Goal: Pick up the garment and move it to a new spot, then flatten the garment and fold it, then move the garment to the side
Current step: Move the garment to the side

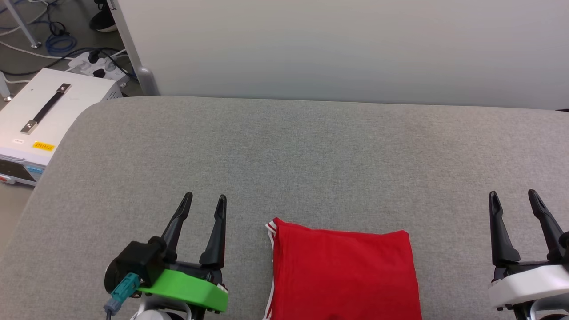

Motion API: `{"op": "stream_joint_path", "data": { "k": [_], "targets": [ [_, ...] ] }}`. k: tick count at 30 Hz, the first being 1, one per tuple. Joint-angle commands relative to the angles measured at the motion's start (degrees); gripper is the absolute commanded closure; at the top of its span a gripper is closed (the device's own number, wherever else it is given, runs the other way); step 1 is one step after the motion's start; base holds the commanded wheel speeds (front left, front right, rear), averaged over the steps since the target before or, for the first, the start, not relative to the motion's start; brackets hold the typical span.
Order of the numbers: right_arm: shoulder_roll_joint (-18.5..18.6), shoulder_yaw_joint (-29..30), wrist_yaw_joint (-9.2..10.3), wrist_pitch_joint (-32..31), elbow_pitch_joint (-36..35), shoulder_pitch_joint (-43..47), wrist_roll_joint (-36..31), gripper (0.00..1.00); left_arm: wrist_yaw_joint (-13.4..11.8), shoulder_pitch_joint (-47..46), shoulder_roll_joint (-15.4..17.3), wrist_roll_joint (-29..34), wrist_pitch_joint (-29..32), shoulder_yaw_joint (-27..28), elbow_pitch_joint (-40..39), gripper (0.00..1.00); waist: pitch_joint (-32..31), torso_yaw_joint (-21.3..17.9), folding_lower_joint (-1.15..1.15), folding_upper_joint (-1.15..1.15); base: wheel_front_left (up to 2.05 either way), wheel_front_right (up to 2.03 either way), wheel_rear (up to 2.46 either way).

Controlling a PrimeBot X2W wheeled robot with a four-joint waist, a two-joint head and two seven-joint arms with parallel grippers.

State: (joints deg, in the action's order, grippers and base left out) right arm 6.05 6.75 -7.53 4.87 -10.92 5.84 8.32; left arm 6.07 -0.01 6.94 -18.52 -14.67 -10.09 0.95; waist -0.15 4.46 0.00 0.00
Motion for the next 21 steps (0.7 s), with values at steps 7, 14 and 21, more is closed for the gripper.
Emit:
{"op": "stream_joint_path", "data": {
  "k": [7,14,21],
  "targets": [
    [-0.3,0.0,0.04,-0.3,-0.1,0.6,0.8,0.0,0.9,0.9,-0.5,1.4,-0.3,1.2,0.2,0.0,0.0,0.5,0.0,0.0,0.0,0.0,0.0],
    [-0.1,-1.1,0.04,-2.0,-0.3,0.9,2.5,0.0,1.2,0.7,-0.9,1.8,-0.3,1.2,0.5,0.0,0.8,1.0,0.0,0.0,0.0,0.0,0.0],
    [2.7,-5.0,0.04,-12.9,0.5,1.1,3.7,0.0,1.3,0.1,-1.1,1.4,-0.3,0.8,1.6,0.0,3.0,1.9,0.0,0.0,0.0,0.0,0.0]
  ]
}}
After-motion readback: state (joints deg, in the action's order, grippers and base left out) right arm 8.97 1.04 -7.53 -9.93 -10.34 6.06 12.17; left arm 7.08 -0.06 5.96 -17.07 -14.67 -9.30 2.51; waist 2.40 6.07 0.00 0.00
